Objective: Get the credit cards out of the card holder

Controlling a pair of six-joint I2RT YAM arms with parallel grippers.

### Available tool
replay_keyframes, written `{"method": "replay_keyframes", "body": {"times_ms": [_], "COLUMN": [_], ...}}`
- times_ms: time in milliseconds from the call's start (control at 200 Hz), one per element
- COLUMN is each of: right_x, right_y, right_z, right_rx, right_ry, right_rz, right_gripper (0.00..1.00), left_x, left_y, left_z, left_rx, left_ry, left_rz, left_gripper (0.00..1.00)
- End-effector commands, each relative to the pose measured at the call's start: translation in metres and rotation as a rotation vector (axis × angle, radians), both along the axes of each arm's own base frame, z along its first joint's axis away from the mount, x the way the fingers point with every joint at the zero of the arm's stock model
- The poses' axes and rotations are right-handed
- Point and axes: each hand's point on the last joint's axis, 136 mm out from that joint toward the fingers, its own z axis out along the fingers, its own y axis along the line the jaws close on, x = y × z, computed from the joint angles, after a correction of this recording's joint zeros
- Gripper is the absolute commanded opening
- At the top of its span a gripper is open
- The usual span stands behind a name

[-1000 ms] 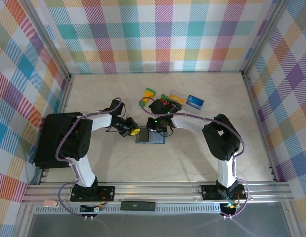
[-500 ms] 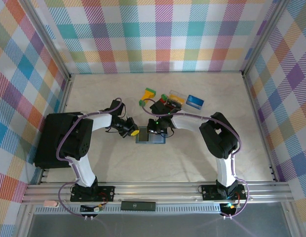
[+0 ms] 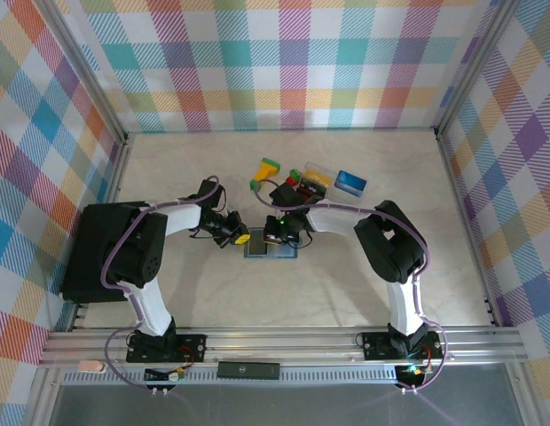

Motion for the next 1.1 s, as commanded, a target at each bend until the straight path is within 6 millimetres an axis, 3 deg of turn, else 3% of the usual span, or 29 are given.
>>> {"method": "replay_keyframes", "body": {"times_ms": [0,335,665,1095], "right_x": [-0.001,-0.005,-0.004,-0.003], "right_y": [-0.007,-0.003,0.0,-0.012], "right_z": [-0.01,-0.015,-0.006,0.007], "right_rx": [-0.022,0.009,0.057,0.039], "right_ry": [0.033,0.053,0.026,-0.02], "right_rz": [-0.023,-0.016,-0.011,-0.041], "right_gripper": [0.13,0.14,0.08,0.03], "left_x": [-0.015,-0.016,-0.017,-0.014], "left_y": [0.007,0.007,0.008,0.013], "left_z": [-0.016,-0.016,-0.017,-0.009], "left_rx": [0.066,0.062,0.07,0.099], "left_ry": [0.06,0.063,0.066,0.05], "left_rz": [-0.013,-0.014,-0.013,-0.016], "left_gripper": [0.08,0.08,0.08,0.1]}}
